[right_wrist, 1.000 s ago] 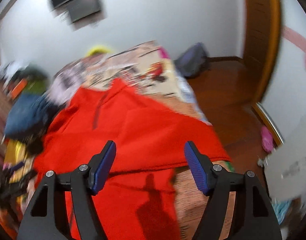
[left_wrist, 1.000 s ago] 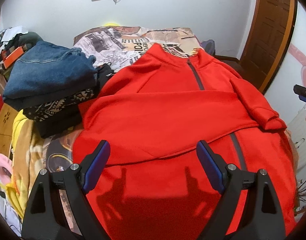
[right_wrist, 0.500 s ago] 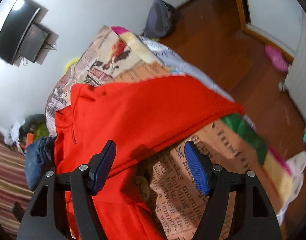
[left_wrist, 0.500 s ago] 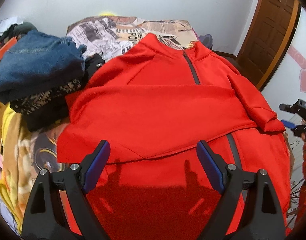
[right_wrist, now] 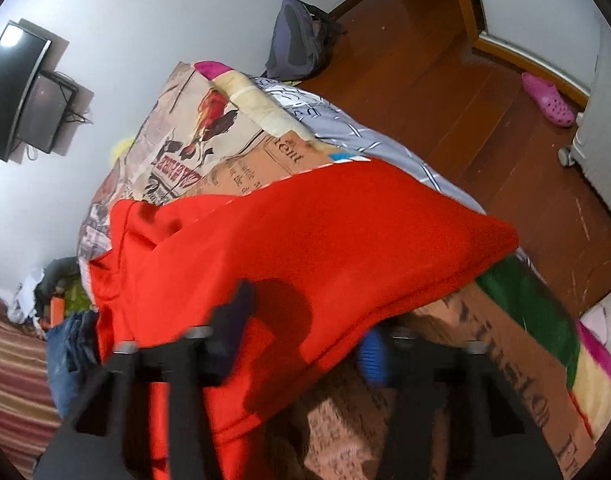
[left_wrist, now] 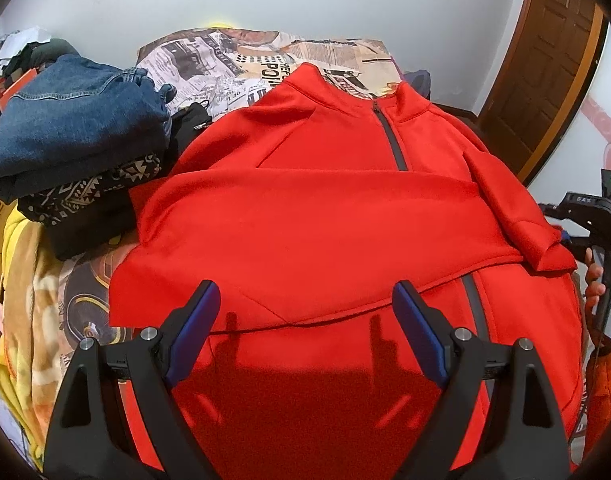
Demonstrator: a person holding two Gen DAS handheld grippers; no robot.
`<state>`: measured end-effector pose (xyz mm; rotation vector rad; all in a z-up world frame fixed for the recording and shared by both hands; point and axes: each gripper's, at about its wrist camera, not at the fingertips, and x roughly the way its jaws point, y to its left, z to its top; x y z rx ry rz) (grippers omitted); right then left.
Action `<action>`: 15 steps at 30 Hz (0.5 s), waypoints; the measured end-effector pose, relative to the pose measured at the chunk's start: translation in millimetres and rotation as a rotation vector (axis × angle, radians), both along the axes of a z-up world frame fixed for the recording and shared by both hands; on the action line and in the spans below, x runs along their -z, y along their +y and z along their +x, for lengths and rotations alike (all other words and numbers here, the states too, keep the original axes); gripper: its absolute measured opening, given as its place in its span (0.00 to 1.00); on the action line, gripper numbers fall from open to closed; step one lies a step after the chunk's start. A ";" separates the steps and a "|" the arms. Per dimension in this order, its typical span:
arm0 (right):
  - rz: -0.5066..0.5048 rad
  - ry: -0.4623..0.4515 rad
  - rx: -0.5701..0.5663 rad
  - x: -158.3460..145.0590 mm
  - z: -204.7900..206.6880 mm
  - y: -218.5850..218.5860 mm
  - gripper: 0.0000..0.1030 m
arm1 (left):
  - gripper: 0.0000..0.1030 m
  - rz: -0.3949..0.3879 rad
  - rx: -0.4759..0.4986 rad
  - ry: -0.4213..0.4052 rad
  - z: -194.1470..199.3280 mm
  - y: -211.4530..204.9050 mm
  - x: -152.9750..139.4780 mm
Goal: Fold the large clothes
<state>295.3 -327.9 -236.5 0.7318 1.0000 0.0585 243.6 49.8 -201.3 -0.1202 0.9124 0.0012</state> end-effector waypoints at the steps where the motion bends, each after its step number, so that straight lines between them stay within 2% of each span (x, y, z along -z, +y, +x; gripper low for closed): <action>1: 0.002 -0.004 -0.011 -2.0 1.8 1.2 0.13 | 0.85 0.002 -0.001 -0.003 -0.6 0.8 -0.6; 6: -0.115 -0.112 -0.029 -39.8 -4.9 14.5 0.10 | 0.85 0.016 -0.014 -0.020 -5.2 5.4 -3.3; 9: -0.191 -0.207 -0.068 -73.5 -13.5 30.7 0.09 | 0.85 0.004 -0.024 -0.024 -8.6 10.6 -4.3; 15: -0.228 -0.368 -0.211 -130.9 -24.1 78.6 0.09 | 0.85 -0.008 -0.047 -0.043 -17.8 22.5 -8.1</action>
